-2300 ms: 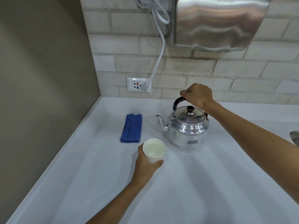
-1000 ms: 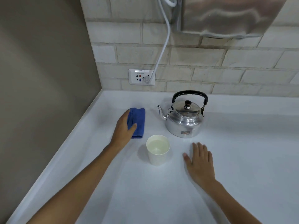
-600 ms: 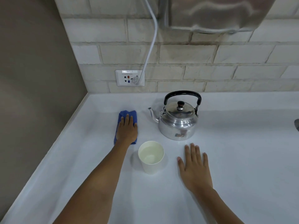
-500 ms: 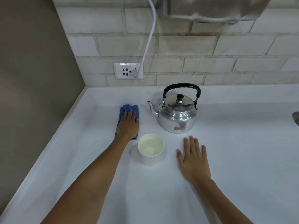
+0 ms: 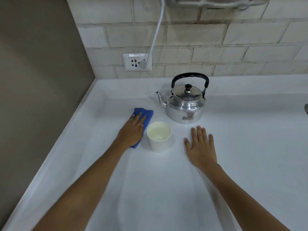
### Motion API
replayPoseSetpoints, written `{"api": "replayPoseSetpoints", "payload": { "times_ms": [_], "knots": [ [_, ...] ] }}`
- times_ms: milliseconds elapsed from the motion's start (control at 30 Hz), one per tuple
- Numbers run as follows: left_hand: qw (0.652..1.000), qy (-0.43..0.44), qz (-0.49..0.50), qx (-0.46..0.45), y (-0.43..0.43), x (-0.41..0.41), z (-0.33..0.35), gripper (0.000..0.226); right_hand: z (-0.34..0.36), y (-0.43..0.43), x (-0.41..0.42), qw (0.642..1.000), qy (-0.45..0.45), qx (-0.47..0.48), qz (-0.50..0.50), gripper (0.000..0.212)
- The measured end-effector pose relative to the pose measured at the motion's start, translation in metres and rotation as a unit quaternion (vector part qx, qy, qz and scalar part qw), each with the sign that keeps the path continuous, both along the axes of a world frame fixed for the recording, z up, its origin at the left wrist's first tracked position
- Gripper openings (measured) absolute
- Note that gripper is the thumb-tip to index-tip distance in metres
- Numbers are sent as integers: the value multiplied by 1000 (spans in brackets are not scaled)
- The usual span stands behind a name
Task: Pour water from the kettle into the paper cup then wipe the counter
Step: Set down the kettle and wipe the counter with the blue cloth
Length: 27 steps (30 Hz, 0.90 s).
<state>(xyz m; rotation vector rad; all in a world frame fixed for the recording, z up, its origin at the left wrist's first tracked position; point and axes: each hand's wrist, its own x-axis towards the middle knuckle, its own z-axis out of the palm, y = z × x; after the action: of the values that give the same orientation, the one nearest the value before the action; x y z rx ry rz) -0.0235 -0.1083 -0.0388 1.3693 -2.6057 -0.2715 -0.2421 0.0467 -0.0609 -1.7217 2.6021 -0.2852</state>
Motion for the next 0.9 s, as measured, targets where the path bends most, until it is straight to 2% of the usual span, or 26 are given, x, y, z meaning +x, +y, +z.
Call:
{"api": "replayPoseSetpoints", "payload": {
  "times_ms": [100, 233, 300, 400, 533, 733, 833, 900],
  "knots": [
    [999, -27, 18, 5, 27, -3, -6, 48, 1, 1, -2, 1000, -6, 7, 5, 63],
    [996, 5, -57, -64, 88, 48, -18, 56, 1, 1, -3, 1000, -12, 8, 8, 62],
    [998, 21, -19, -61, 88, 73, -17, 53, 1, 2, -3, 1000, -13, 9, 9, 62],
    [997, -12, 59, -50, 70, 80, -10, 42, 3, 2, -3, 1000, -10, 9, 5, 62],
    [988, -51, 142, -24, 85, 52, -10, 48, 5, 2, -1, 1000, -14, 13, 5, 61],
    [998, 30, 52, -33, 188, 72, -6, 56, 4, 4, -2, 999, -20, 31, 9, 62],
    [994, 17, 103, -18, 175, 92, 2, 59, 4, 4, -2, 999, -24, 28, 11, 62],
    [987, -60, 151, -12, 166, 87, 2, 51, 5, 4, -2, 999, -26, 25, 9, 62]
  ]
}}
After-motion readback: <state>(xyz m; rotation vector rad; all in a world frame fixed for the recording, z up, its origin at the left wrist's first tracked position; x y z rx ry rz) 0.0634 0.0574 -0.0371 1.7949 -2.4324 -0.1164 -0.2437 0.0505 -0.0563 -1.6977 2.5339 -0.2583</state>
